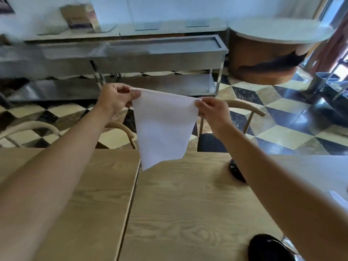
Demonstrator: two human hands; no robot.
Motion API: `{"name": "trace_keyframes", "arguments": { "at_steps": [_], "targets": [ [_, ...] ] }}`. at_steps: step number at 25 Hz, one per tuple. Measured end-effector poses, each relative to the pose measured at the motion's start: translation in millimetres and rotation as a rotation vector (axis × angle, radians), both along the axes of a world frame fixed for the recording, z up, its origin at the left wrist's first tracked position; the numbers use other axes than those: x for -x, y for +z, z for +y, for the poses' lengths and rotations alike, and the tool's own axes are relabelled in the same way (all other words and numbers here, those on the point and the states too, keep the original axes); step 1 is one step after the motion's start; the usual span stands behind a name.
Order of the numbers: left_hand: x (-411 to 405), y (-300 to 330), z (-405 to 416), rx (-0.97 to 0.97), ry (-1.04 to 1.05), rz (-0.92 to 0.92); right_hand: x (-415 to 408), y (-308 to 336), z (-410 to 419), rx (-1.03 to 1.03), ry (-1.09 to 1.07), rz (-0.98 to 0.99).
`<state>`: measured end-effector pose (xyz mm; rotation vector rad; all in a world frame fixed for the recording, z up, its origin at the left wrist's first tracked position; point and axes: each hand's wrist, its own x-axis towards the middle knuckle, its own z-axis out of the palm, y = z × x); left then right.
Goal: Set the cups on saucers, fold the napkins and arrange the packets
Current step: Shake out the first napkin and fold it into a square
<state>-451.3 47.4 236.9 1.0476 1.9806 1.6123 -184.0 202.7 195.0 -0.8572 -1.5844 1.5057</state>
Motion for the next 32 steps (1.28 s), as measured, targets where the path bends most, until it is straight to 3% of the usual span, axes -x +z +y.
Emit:
{"name": "trace_keyframes", "arguments": {
  "at_steps": [4,7,13,15,18,21,25,28,32],
  "targets": [
    [-15.8,16.4,-25.5,-0.087,0.032,0.187,-6.1,25.4,-1.0,-0.124,0.083,0.020],
    [-44.5,-15.2,-61.9,-0.090,0.049,0.207,-34.6,4.7,-16.2,-0.186,0.172,-0.057],
    [-142.0,-160.3,-159.2,0.160,0.038,0.165,-123.7,-118.3,-79.2,0.020,0.299,-0.265],
    [-175.0,-210.3,-194.3,0.263,0.006,0.238,-157.5,-164.1,-106.3,0.114,0.353,-0.390],
    [-224.5,-268.3,-247.6,0.356,-0.147,0.400,-205.4,-218.9,-149.0,0.239,0.452,-0.580],
    [-260.3,-307.7,-293.4,0.430,-0.329,0.396,-238.7,-248.7,-185.6,0.301,0.552,-0.732],
    [-271.7,-328.3,-310.3,0.484,-0.369,0.239,-247.8,-262.7,-195.8,0.288,0.576,-0.844],
    [-255.8,-320.8,-283.0,0.539,-0.192,0.032,-223.0,-262.3,-179.8,0.239,0.502,-0.819],
    [-209.0,-316.5,-202.3,0.440,0.075,-0.214,-166.2,-275.6,-138.8,0.212,0.234,-0.737]
  ]
}}
